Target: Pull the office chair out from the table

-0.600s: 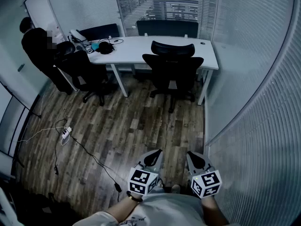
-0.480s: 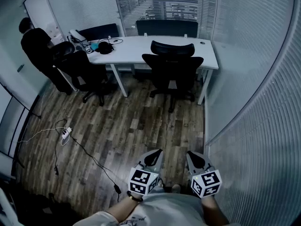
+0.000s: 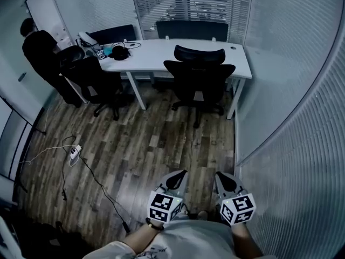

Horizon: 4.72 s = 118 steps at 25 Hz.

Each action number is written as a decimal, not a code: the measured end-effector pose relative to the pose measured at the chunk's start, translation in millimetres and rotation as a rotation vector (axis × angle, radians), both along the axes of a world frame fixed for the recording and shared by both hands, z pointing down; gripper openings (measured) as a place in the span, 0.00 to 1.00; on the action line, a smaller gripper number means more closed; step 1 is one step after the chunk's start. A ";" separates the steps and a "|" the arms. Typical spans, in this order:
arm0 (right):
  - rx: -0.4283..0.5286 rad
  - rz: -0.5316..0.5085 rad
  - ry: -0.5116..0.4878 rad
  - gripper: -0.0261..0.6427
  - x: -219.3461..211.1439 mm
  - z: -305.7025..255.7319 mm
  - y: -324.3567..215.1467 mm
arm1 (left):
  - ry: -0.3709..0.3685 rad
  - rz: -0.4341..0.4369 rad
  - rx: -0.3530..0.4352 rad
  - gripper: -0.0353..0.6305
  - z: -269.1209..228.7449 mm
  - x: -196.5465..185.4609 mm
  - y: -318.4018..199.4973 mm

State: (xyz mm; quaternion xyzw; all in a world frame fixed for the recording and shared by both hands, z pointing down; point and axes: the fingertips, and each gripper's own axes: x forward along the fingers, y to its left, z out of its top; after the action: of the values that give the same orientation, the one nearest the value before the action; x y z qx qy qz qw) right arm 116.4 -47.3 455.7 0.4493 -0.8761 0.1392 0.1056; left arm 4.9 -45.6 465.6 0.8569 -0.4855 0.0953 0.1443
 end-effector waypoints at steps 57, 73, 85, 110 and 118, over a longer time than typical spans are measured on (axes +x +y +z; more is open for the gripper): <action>0.052 -0.044 -0.025 0.05 48.2 0.7 -403.2 | -0.008 -0.060 0.031 0.07 5.2 20.1 -387.4; 0.078 -0.113 -0.028 0.05 66.4 -5.0 -471.1 | -0.035 -0.097 0.025 0.07 2.7 42.0 -443.1; 0.100 -0.084 -0.025 0.05 71.6 -9.8 -499.6 | -0.052 -0.093 0.019 0.07 5.7 34.9 -465.7; 0.165 -0.065 0.127 0.12 74.9 -20.2 -648.3 | -0.066 -0.122 0.022 0.40 6.4 7.2 -599.8; 0.095 -0.055 0.245 0.24 84.5 10.4 -682.2 | -0.084 -0.072 0.022 0.43 6.6 11.5 -627.9</action>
State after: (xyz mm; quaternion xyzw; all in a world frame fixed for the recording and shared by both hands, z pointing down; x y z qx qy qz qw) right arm 200.9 -729.5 466.1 0.4431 -0.8743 0.0388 0.1943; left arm 16.3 -673.5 472.2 0.8357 -0.5226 0.1207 0.1179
